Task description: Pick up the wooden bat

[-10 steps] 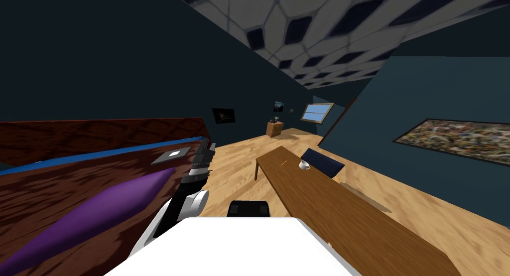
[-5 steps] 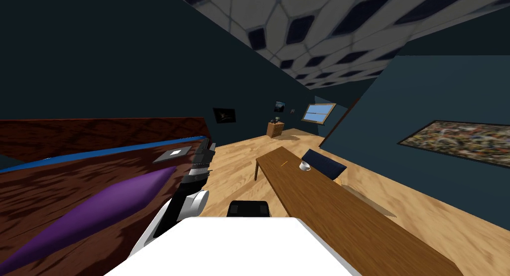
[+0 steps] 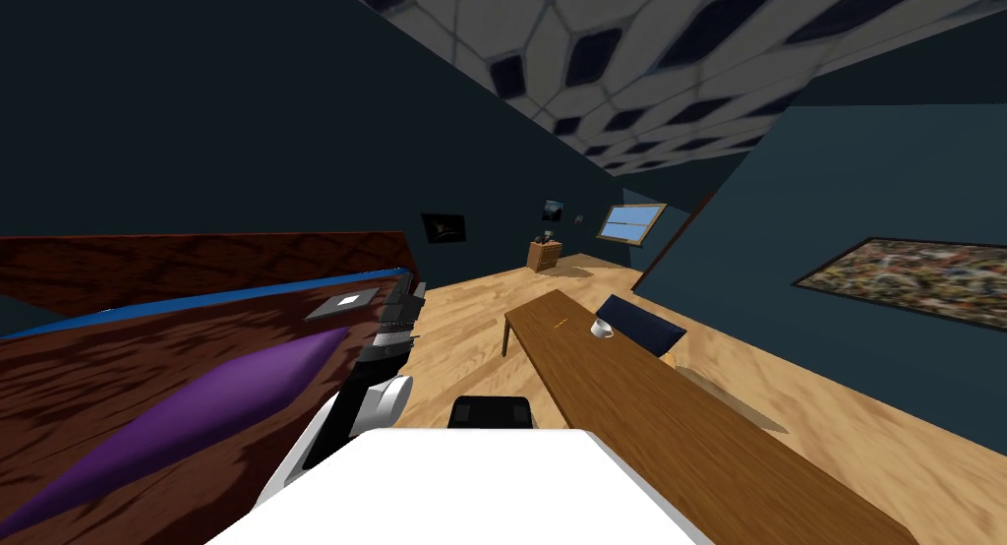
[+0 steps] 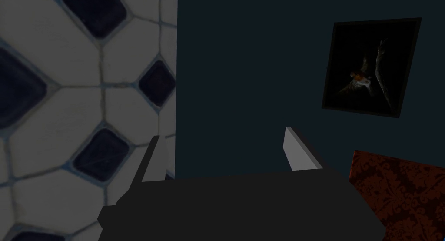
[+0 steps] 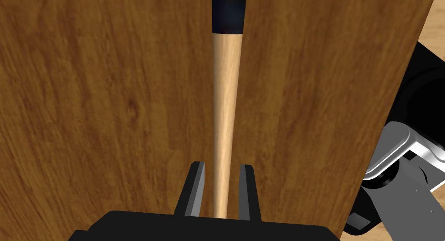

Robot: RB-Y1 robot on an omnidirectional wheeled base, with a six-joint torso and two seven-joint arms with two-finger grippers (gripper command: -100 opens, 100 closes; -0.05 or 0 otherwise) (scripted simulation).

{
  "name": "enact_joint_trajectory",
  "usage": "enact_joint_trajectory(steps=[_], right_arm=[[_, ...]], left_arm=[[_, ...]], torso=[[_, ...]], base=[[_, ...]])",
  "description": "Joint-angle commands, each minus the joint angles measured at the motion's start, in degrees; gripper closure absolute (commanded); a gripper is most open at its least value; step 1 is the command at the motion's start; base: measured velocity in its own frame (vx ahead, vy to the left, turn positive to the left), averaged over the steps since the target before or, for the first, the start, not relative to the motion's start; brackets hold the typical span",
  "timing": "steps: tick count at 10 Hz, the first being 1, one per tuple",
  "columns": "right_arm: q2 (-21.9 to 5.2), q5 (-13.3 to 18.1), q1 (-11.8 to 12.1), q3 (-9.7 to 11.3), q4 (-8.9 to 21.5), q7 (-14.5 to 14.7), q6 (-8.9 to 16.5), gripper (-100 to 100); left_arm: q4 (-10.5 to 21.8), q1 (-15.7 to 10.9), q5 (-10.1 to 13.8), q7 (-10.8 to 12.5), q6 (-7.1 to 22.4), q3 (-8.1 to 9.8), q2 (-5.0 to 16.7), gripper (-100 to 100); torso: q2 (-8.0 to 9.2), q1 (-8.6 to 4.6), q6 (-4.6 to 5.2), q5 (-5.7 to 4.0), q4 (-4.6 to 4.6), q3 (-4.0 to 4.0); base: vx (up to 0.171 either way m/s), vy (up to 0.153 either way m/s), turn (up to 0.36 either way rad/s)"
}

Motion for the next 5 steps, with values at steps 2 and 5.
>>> enact_joint_trajectory(steps=[2, 5], right_arm=[[0.00, 0.00, 0.00, 0.00, 0.00, 0.00, 0.01, 100], [-1.84, -0.14, 0.28, -0.07, -1.03, -0.23, -0.78, 100]], left_arm=[[0.00, 0.00, 0.00, 0.00, 0.00, 0.00, 0.00, 0], [0.00, 0.00, 0.00, 0.00, 0.00, 0.00, 0.00, 0]], torso=[[0.00, -0.01, 0.00, 0.00, 0.00, 0.00], [0.01, 0.13, 0.02, 0.07, -0.01, 0.00]], base=[[0.000, 0.000, 0.000], [0.000, 0.030, -0.043]])
